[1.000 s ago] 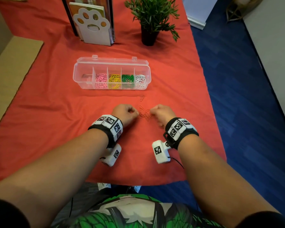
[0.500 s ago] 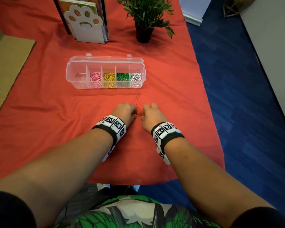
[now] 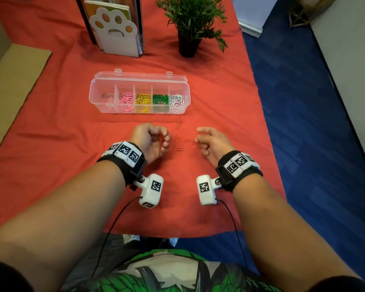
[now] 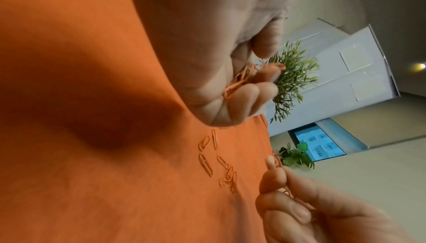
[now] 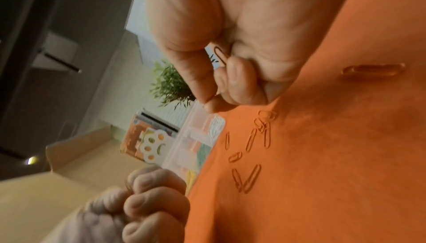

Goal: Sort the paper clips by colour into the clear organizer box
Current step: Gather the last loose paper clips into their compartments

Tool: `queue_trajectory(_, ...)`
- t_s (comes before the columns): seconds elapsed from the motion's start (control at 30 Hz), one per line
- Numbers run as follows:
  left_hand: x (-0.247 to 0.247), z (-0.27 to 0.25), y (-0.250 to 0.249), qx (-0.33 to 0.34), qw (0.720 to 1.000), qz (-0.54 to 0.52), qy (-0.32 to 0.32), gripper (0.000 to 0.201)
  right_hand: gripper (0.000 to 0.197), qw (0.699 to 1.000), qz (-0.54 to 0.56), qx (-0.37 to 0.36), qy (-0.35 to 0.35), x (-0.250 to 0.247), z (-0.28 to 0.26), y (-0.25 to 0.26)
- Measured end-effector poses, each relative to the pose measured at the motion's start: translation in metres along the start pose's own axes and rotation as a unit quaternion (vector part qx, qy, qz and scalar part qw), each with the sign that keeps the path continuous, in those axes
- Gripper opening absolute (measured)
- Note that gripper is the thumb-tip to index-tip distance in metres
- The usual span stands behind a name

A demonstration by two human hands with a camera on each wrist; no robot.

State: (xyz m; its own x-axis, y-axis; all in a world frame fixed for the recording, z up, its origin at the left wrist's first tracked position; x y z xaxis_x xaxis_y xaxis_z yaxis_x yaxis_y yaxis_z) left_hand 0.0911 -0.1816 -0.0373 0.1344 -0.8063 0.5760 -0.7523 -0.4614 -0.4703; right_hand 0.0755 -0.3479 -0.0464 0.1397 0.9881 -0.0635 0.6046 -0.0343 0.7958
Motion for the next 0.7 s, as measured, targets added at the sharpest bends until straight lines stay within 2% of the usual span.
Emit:
queue_trajectory(0.1,-0.003,0.006,0.000,0.006,0.998,0.040,-0.039,0.014,0.026,0.997,0.071,0.015,0.013,-0.002,-0.002,-0.001)
queue_trajectory(0.17,-0.011,0.014,0.000,0.027,0.987,0.125,-0.095,0.025,0.023,0.993,0.104,0.055,0.009,-0.002,-0.003,-0.007)
queue_trajectory(0.2,-0.016,0.020,-0.002,0.053,0.972,0.197,-0.117,0.030,0.021,0.991,0.111,0.072,0.004,-0.003,-0.003,-0.010)
queue_trajectory(0.23,-0.017,0.023,-0.007,0.088,0.946,0.284,-0.133,0.031,0.019,0.991,0.107,0.085,-0.005,-0.002,-0.003,-0.012)
queue_trajectory(0.3,-0.013,0.026,-0.012,0.148,0.868,0.450,-0.148,0.028,0.018,0.992,0.057,0.106,-0.040,-0.006,0.002,-0.017)
queue_trajectory(0.37,-0.002,0.023,-0.014,0.183,0.779,0.582,-0.144,0.026,0.022,0.987,-0.093,0.109,-0.073,-0.015,0.007,-0.015)
queue_trajectory(0.4,0.005,0.020,-0.014,0.197,0.737,0.632,-0.138,0.030,0.020,0.967,-0.222,0.101,-0.076,-0.018,0.008,-0.010)
queue_trajectory(0.43,0.010,0.020,-0.013,0.206,0.706,0.665,-0.132,0.035,0.016,0.929,-0.352,0.083,-0.079,-0.020,0.010,-0.003)
queue_trajectory(0.47,0.014,0.020,-0.012,0.210,0.686,0.685,-0.124,0.039,0.019,0.885,-0.452,0.062,-0.092,-0.021,0.011,0.006)
queue_trajectory(0.5,0.017,0.021,-0.010,0.210,0.673,0.699,-0.117,0.041,0.029,0.853,-0.508,0.045,-0.110,-0.022,0.012,0.013)
queue_trajectory(0.6,0.023,0.024,-0.003,0.203,0.648,0.728,-0.094,0.037,0.049,0.797,-0.589,0.008,-0.132,-0.010,0.014,0.020)
queue_trajectory(0.67,0.027,0.024,-0.001,0.209,0.635,0.739,-0.081,0.029,0.053,0.760,-0.638,-0.017,-0.123,0.001,0.018,0.016)
queue_trajectory(0.7,0.028,0.023,-0.001,0.211,0.632,0.742,-0.078,0.027,0.052,0.754,-0.645,-0.022,-0.122,0.005,0.019,0.013)
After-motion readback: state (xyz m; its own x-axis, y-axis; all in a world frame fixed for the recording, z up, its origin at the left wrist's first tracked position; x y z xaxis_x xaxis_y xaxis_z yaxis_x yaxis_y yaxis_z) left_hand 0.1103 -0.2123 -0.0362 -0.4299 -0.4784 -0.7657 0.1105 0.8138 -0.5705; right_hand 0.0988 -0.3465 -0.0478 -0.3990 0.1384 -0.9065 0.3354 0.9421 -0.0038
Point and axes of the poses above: each hand's wrist, its own z-axis towards the middle knuckle, its own x-axis out of the palm, y = z × x, the point moved 9 cm from there along z, towards the middle knuckle, and after that the axes turned 13 degrees about -z, right-handed, at the moved point
